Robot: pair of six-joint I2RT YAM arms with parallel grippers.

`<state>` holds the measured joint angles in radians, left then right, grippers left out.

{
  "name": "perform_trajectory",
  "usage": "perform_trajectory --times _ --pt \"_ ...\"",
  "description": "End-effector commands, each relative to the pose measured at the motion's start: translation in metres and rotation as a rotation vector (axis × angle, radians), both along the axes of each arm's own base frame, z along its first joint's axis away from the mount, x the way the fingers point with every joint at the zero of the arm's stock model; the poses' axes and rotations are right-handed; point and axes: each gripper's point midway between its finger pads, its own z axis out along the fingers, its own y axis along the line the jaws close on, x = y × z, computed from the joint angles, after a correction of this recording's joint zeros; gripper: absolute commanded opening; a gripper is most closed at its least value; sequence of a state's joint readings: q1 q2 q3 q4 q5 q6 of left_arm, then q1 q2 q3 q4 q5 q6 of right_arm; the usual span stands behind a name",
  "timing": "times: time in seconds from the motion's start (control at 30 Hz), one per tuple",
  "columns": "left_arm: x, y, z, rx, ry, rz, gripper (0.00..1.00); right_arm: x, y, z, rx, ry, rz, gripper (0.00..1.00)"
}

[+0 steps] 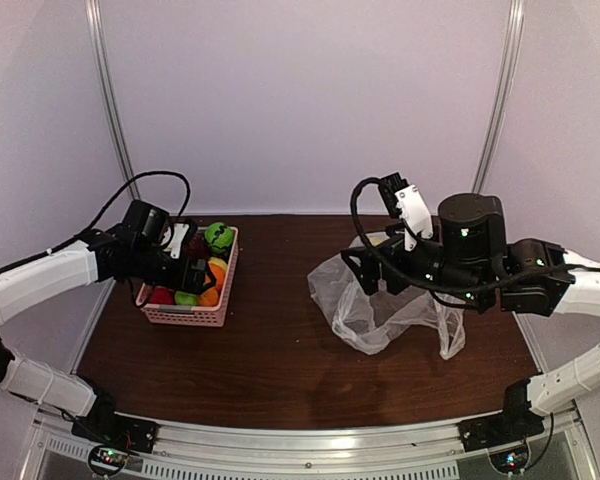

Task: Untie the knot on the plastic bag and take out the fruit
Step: Place the fake fruit in the bin, then reset both arms

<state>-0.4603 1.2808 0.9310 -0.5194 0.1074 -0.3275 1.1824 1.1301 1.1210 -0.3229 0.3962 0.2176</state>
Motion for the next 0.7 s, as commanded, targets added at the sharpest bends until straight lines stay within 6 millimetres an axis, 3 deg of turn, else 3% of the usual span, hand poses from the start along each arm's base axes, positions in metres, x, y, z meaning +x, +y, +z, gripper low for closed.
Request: perform_trajectory --times 0.0,0.17,0.33,0.5,0.67 --pt "0.001 0.008 0.032 -0.001 -0.044 0.037 0.97 0.020 -0.030 0.014 -0.007 0.037 -0.142 1.00" --pt "0.021 0.043 0.042 0.014 -0.020 0.109 0.98 0.047 -0.058 0.008 -0.009 0.103 -0.246 1.00" --pt "0.040 0.081 0.054 -0.045 -0.049 0.176 0.98 0.078 -0.103 -0.001 0.009 0.164 -0.344 1.00" --pt "0.047 0.118 0.049 -0.072 -0.035 0.261 0.98 0.111 -0.168 -0.034 0.021 0.262 -0.474 1.00" --pt "0.035 0.139 0.053 0.006 -0.112 0.307 0.98 0.112 -0.223 -0.058 0.052 0.299 -0.581 1.00"
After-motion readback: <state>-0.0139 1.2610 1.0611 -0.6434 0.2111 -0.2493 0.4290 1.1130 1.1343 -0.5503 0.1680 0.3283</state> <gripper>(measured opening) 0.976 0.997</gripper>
